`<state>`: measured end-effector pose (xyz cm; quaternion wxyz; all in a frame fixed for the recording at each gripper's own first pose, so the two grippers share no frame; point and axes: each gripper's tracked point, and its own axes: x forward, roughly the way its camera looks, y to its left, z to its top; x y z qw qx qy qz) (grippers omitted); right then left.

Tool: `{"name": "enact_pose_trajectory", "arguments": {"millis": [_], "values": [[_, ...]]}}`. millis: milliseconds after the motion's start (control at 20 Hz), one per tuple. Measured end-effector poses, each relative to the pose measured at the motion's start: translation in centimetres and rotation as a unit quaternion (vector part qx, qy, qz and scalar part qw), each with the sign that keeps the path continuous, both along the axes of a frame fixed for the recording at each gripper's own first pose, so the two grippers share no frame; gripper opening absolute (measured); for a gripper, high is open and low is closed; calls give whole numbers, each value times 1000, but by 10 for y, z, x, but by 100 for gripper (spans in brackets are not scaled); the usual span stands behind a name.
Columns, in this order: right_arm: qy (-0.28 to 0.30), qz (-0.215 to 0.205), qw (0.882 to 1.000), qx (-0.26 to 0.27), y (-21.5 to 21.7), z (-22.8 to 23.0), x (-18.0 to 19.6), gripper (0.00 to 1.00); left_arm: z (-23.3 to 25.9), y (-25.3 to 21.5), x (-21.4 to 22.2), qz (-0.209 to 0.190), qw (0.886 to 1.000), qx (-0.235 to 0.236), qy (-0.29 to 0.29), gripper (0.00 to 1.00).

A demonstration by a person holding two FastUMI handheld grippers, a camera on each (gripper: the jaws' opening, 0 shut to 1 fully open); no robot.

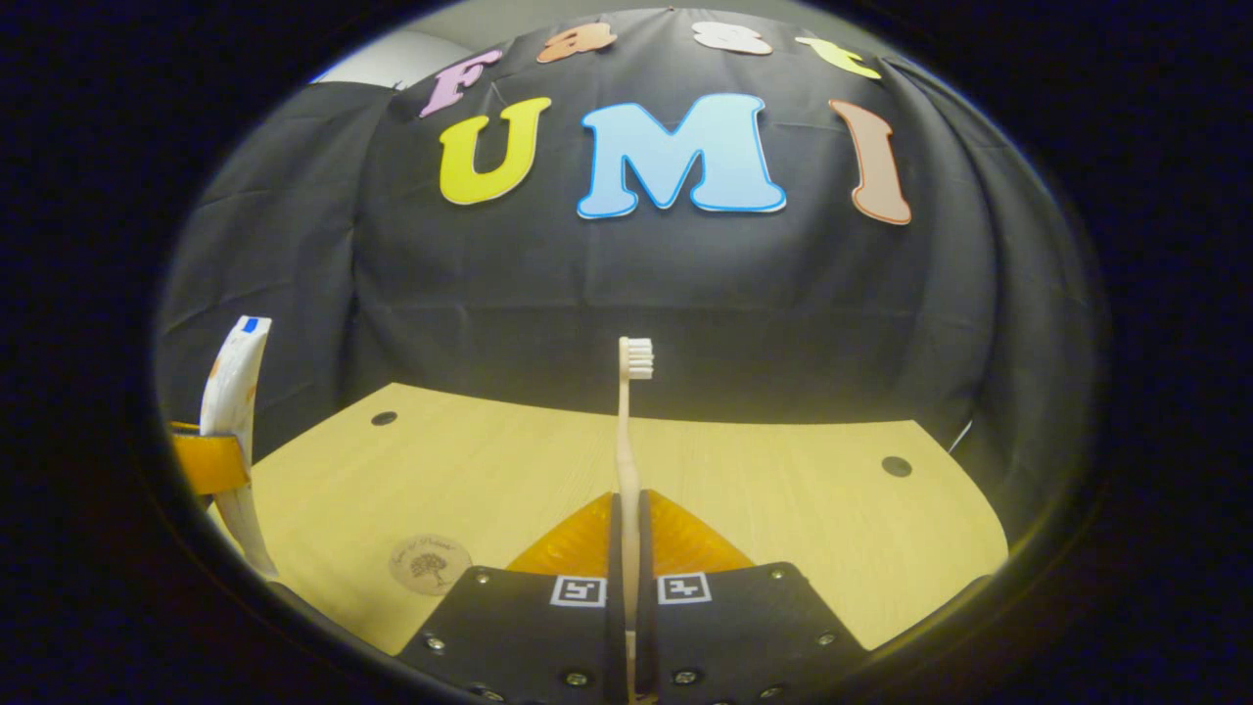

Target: Put the toothbrush and toothpaste on the desktop into the cup, then pick up the cup and place it on the coaster on the desktop.

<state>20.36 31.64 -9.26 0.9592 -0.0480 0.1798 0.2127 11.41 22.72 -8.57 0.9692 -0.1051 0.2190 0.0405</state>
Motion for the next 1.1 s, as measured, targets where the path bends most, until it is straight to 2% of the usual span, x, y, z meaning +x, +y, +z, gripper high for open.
{"name": "enact_pose_trajectory", "arguments": {"millis": [150,300,350,400,450,500,550,600,700,800,1100], "values": [[14,-1,1000,-11,-3,-6,-4,4,-1,-2,1,-3,1000,-2,1,22],[25,5,1000,-7,-4,-9,-12,10,0,-7,2,-5,1000,-4,0,22],[30,12,999,-4,-3,-8,-15,14,1,-9,2,-7,1000,-6,0,22],[35,14,999,-4,-4,-8,-18,28,1,-9,3,-7,1000,-7,0,22],[37,16,999,-4,-3,-8,-20,32,-1,-11,2,-6,1000,-9,1,22],[38,17,999,-4,-4,-8,-23,57,0,-11,2,-6,1000,-11,0,22],[39,17,999,-4,-5,-7,-25,67,1,-13,1,-6,1000,-12,0,22],[37,12,999,-6,-9,-6,-26,88,0,-13,2,-5,1000,-13,0,22],[31,6,999,-10,-17,1,-28,94,1,-16,4,-6,1000,-14,-2,22],[27,1,1000,-11,-24,7,-31,92,2,-20,6,-9,1000,-13,-6,22],[20,-26,999,9,-58,37,-43,94,7,-43,24,-28,999,-17,-25,22]]}}
